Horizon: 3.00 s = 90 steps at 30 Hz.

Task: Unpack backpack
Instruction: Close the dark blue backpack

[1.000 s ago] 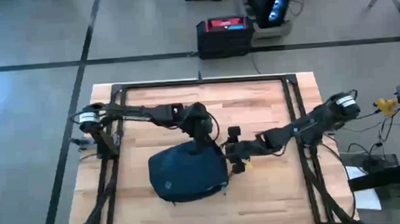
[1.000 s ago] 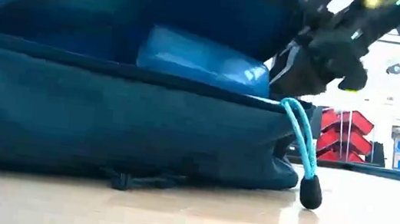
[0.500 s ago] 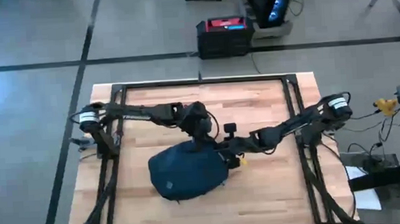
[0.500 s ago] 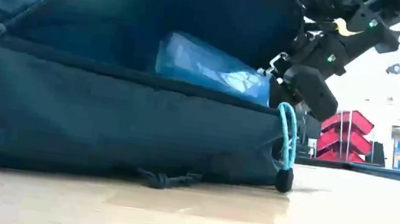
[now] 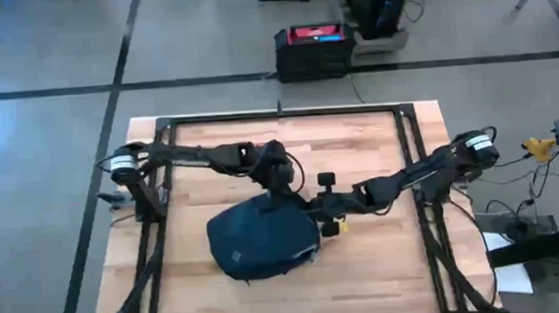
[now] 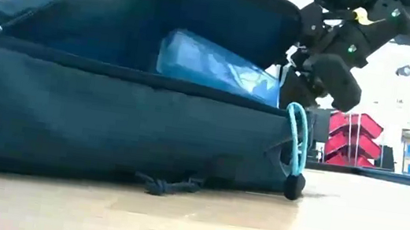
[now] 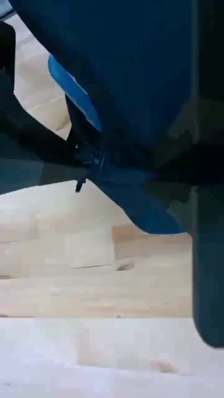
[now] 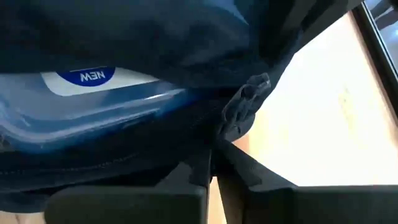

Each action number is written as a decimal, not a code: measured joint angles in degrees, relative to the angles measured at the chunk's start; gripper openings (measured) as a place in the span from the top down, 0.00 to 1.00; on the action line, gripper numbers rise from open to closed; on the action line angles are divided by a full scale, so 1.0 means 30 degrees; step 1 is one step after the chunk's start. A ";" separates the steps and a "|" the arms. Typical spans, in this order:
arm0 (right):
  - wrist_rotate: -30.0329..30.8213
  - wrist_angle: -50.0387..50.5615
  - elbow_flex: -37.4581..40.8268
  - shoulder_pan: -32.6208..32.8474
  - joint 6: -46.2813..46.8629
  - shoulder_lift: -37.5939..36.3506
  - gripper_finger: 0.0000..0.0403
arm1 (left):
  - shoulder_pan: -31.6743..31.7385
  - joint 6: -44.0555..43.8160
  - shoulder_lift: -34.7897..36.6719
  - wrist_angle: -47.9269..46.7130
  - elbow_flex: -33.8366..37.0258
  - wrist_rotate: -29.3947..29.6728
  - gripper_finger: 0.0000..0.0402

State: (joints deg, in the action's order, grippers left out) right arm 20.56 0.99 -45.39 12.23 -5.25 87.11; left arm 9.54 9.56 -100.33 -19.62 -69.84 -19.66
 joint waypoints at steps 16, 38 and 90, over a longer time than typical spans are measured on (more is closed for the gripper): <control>-0.1637 -0.2155 0.0007 -0.1284 0.0988 0.1146 0.87 | -0.0036 -0.0357 -0.0007 0.0022 0.0015 -0.0102 1.00; -0.3016 0.2518 0.0007 0.0408 0.2988 -0.1647 1.00 | 0.0770 -0.0065 -0.0007 0.0525 0.1479 0.0822 1.00; 0.0481 0.4704 -0.2222 -0.2373 -0.1184 -0.3611 1.00 | 0.0166 -0.6519 0.4266 -0.5761 0.4249 0.7109 1.00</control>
State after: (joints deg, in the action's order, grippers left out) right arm 22.00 15.10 -52.05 5.11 -8.80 76.28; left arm 10.04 -9.99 -87.54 -36.90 -57.10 1.67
